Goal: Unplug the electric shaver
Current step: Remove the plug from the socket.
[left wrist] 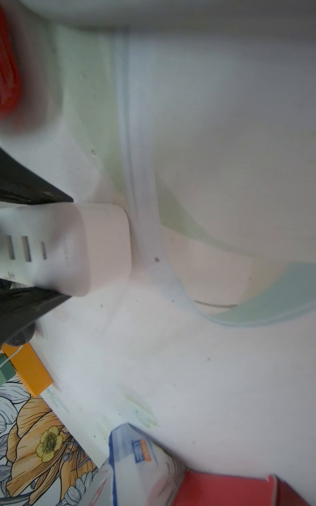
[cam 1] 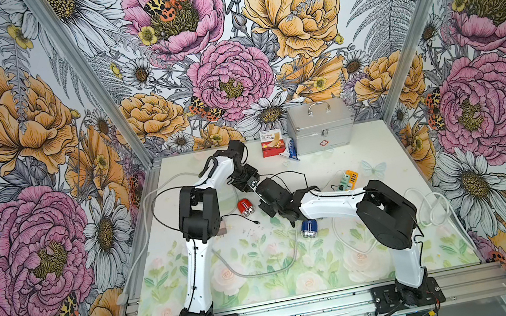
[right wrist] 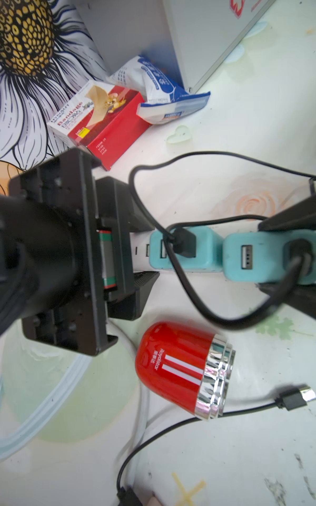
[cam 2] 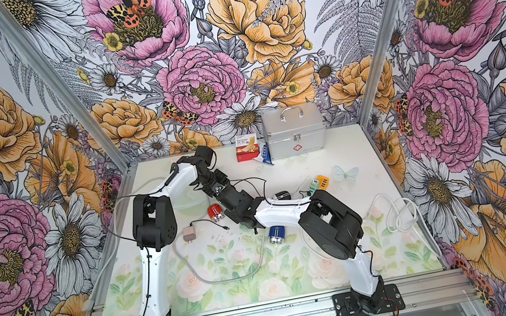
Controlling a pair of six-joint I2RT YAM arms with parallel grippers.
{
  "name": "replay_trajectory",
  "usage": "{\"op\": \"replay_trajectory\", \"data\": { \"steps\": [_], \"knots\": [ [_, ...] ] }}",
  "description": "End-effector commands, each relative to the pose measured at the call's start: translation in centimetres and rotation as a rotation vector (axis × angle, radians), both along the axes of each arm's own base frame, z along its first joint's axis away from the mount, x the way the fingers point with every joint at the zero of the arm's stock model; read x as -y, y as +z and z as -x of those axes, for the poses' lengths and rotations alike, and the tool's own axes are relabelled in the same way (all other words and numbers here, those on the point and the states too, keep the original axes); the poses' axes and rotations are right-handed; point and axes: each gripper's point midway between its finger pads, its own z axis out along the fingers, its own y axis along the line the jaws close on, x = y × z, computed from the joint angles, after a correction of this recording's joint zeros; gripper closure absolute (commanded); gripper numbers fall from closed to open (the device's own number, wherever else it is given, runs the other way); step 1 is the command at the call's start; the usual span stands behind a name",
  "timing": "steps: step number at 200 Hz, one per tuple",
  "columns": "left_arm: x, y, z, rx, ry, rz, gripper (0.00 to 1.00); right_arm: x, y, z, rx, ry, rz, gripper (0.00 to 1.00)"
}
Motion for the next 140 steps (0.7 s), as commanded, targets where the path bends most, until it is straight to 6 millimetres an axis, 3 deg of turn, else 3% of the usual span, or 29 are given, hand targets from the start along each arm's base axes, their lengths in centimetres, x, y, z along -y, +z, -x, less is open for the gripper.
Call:
{"op": "replay_trajectory", "data": {
  "steps": [1,24,28,36,63,87,90,115,140],
  "knots": [
    [-0.9,-4.9,0.3,-0.062,0.049,-0.065,0.72,-0.6,4.5,-0.4,0.020,-0.017,-0.176,0.99],
    [-1.1,-4.9,0.3,-0.061,0.050,-0.071,0.72,-1.7,4.8,0.7,-0.123,0.060,-0.338,1.00],
    [-1.1,-4.9,0.3,-0.061,0.049,-0.072,0.72,-1.0,4.9,0.0,-0.140,0.045,-0.363,1.00],
    [-1.1,-5.0,0.3,-0.062,0.049,-0.072,0.72,-1.4,4.8,0.3,-0.184,0.060,-0.407,1.00],
    [-1.0,-5.0,0.0,-0.058,0.050,-0.068,0.72,-3.4,4.2,1.4,-0.250,0.104,-0.447,0.99],
    [-1.2,-5.0,-0.3,-0.054,0.053,-0.068,0.72,-2.4,4.3,0.5,-0.168,0.064,-0.379,1.00],
    [-1.2,-5.0,-0.2,-0.055,0.053,-0.068,0.72,-3.0,4.4,1.2,-0.155,0.074,-0.362,1.00],
    [-1.4,-5.2,-0.5,-0.056,0.058,-0.060,0.72,-0.6,4.5,0.1,0.015,-0.043,-0.182,1.00],
    [-1.6,-4.9,-1.1,-0.043,0.061,-0.056,0.72,-0.6,3.7,0.2,0.091,-0.046,-0.058,1.00]
  ]
}}
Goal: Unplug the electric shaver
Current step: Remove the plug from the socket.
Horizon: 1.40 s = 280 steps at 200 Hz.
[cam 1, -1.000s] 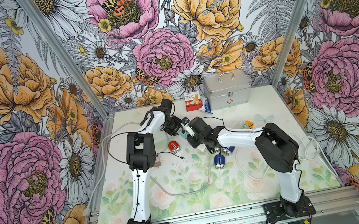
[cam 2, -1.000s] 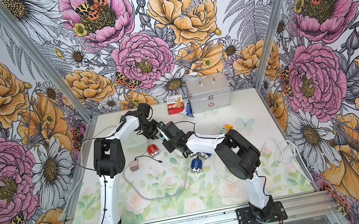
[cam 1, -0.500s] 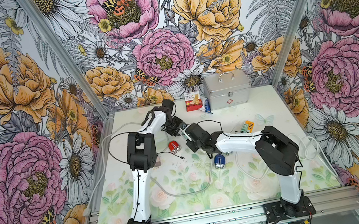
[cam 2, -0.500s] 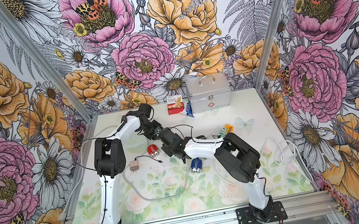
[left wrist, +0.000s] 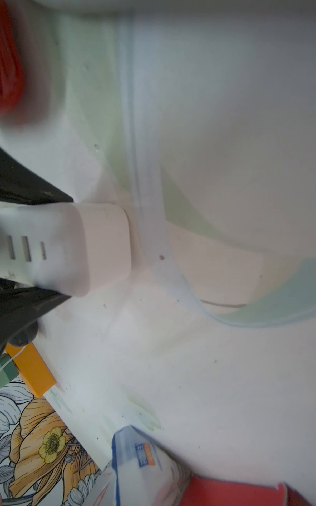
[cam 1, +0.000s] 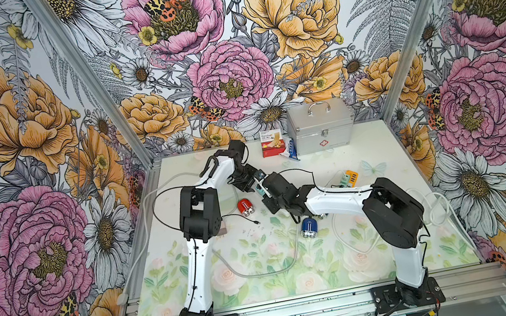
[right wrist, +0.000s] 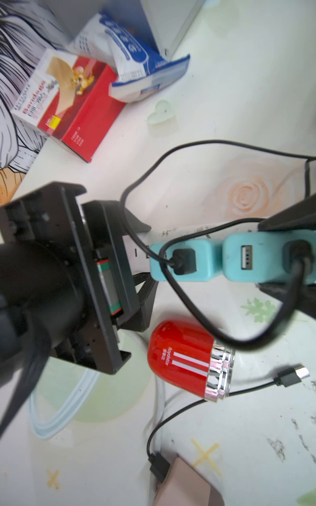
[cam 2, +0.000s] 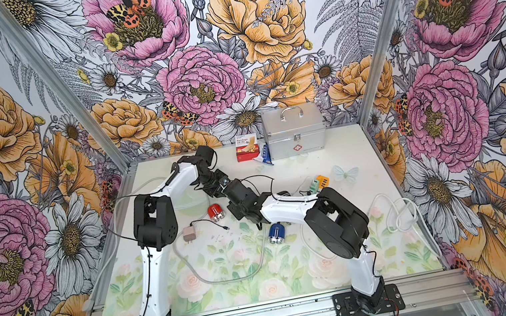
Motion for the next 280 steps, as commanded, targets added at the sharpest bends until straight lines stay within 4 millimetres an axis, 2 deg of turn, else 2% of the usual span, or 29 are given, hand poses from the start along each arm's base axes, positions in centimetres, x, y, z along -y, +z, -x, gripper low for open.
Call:
{"op": "replay_trajectory", "data": {
  "steps": [1,17,38,68,74,76,100,133,159,204,231,280],
  "knots": [
    [-1.9,-5.0,-1.3,-0.027,0.069,-0.065,0.72,-1.1,3.2,0.1,0.150,-0.009,0.059,1.00],
    [-2.0,-4.9,-1.6,-0.021,0.071,-0.064,0.72,-1.1,3.5,0.1,0.179,-0.030,0.070,1.00],
    [-2.1,-4.9,-1.5,-0.022,0.070,-0.065,0.72,-1.0,5.0,0.0,0.175,-0.039,-0.039,1.00],
    [-2.0,-4.9,-1.5,-0.018,0.063,-0.070,0.72,-2.0,5.1,0.2,-0.025,0.048,-0.275,1.00],
    [-2.0,-4.9,-1.5,-0.018,0.063,-0.070,0.72,-2.9,5.2,0.9,-0.076,0.093,-0.325,1.00],
    [-2.0,-5.0,-1.5,-0.018,0.063,-0.071,0.72,-2.5,5.2,0.5,-0.082,0.081,-0.334,1.00],
    [-2.1,-5.0,-1.5,-0.020,0.065,-0.071,0.72,-2.6,4.7,0.9,-0.099,0.110,-0.322,1.00],
    [-2.3,-4.6,-2.1,0.004,0.059,-0.074,0.72,-0.8,3.0,0.8,-0.121,0.065,-0.278,1.00],
    [-2.4,-4.0,-2.8,0.033,0.050,-0.082,0.71,0.4,3.0,0.9,-0.145,0.050,-0.299,1.00],
    [-2.0,-3.0,-3.9,0.090,0.009,-0.099,0.63,1.6,3.8,1.1,-0.195,0.043,-0.374,1.00],
    [-1.9,-2.6,-4.0,0.115,-0.022,-0.117,0.58,2.7,4.6,0.5,-0.205,0.010,-0.417,1.00],
    [-1.9,-2.1,-3.8,0.136,-0.051,-0.144,0.54,4.5,5.9,-0.8,-0.211,-0.026,-0.473,1.00]
  ]
}}
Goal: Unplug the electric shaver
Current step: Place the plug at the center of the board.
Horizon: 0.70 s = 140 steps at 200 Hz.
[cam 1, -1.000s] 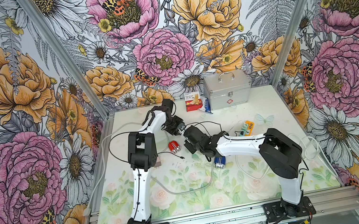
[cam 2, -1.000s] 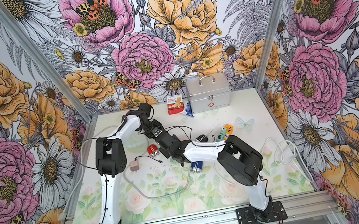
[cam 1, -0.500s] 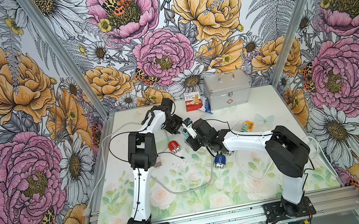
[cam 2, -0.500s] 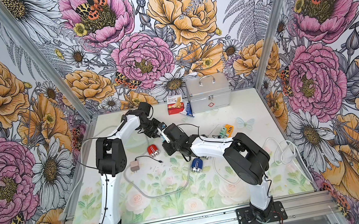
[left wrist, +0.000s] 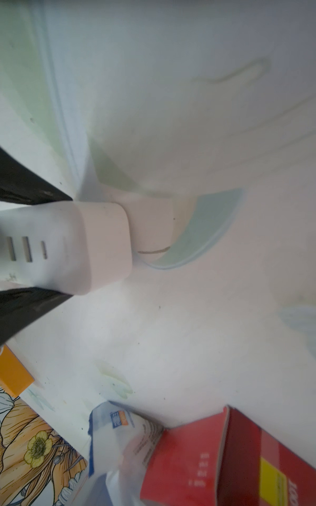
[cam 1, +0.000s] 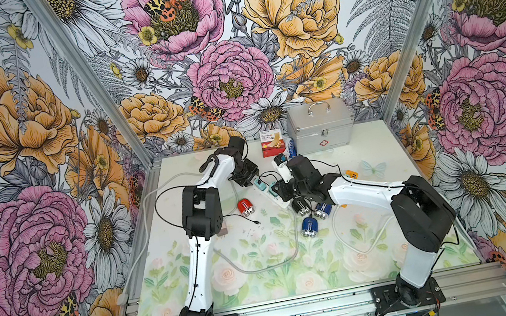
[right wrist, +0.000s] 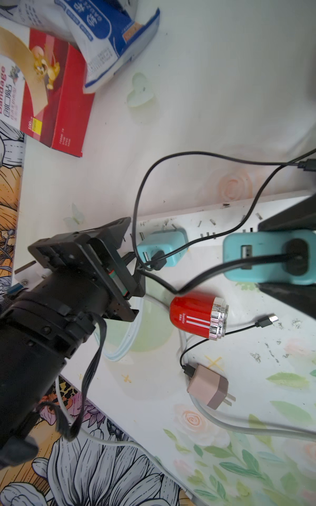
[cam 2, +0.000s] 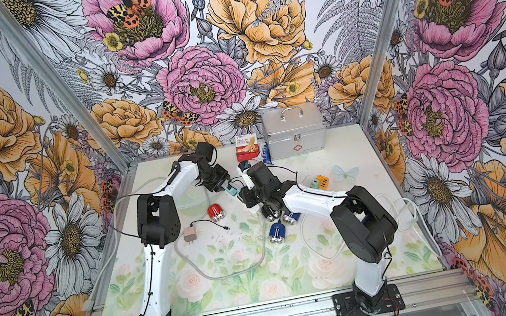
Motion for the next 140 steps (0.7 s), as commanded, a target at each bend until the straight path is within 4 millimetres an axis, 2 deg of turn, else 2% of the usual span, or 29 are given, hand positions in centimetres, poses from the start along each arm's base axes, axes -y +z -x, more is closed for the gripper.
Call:
{"op": "replay_trajectory", "data": {
  "steps": [1,29,116,140],
  "knots": [
    [-1.5,-2.1,-0.1,0.006,-0.017,-0.099,0.54,0.4,1.9,-0.1,0.001,-0.010,-0.068,1.00],
    [-1.6,-1.8,0.1,0.014,-0.026,-0.115,0.52,1.4,1.6,-0.6,-0.030,-0.039,-0.091,1.00],
    [-4.8,-1.7,1.1,0.002,0.001,-0.186,0.41,5.5,2.1,-2.0,-0.016,-0.157,-0.087,1.00],
    [-5.0,-1.4,1.1,0.006,0.000,-0.191,0.40,6.7,2.4,-2.3,-0.003,-0.190,-0.083,1.00]
  ]
}}
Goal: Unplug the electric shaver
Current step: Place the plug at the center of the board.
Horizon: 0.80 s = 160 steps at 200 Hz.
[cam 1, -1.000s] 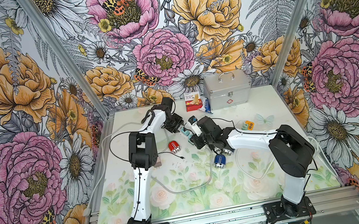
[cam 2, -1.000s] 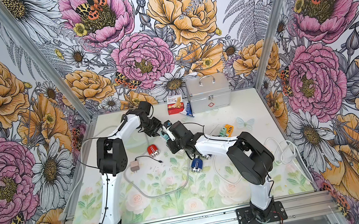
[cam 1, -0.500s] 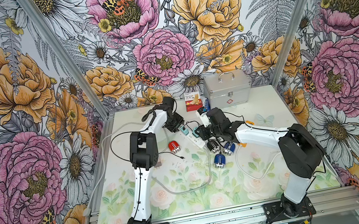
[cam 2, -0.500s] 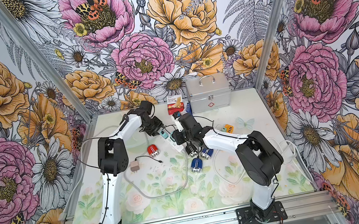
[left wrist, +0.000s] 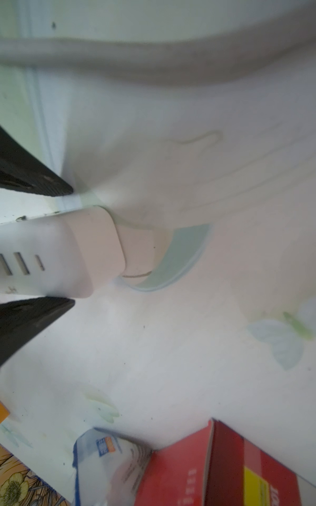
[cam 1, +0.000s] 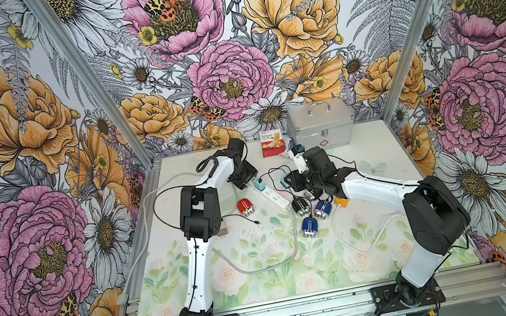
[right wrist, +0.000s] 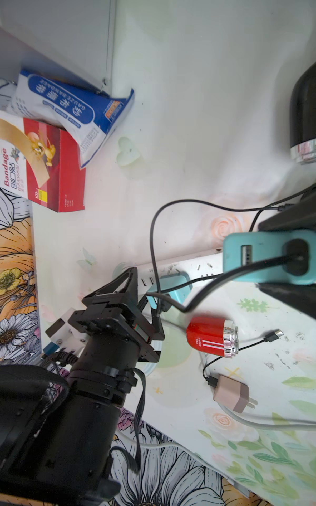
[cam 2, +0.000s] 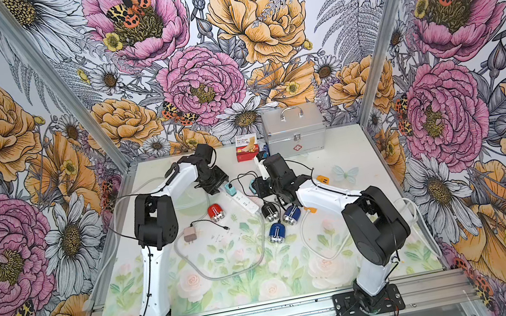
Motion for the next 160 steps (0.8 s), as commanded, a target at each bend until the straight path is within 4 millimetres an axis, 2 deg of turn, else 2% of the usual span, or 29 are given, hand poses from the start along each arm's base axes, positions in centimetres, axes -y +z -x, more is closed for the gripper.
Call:
{"op": "replay_trajectory", "data": {
  "steps": [1,30,67,97,122,160],
  "knots": [
    [-2.9,-0.9,1.1,-0.040,0.016,-0.092,0.40,1.5,1.5,-0.5,0.041,-0.052,-0.009,1.00],
    [-2.8,-0.3,0.8,-0.026,0.015,-0.085,0.36,1.7,3.3,0.2,0.081,-0.022,-0.018,1.00],
    [-2.6,0.6,0.1,0.000,0.007,-0.073,0.30,1.1,5.5,2.6,0.107,0.061,-0.056,0.99],
    [-2.4,1.7,-0.5,0.032,-0.004,-0.067,0.28,2.4,6.3,3.6,0.120,0.026,-0.019,0.99],
    [-2.3,2.9,-0.8,0.065,-0.023,-0.076,0.26,3.7,7.9,2.6,0.174,-0.031,0.011,0.99],
    [-2.0,4.0,-0.8,0.094,-0.056,-0.093,0.25,4.1,9.7,-0.4,0.212,-0.075,0.013,1.00]
  ]
}}
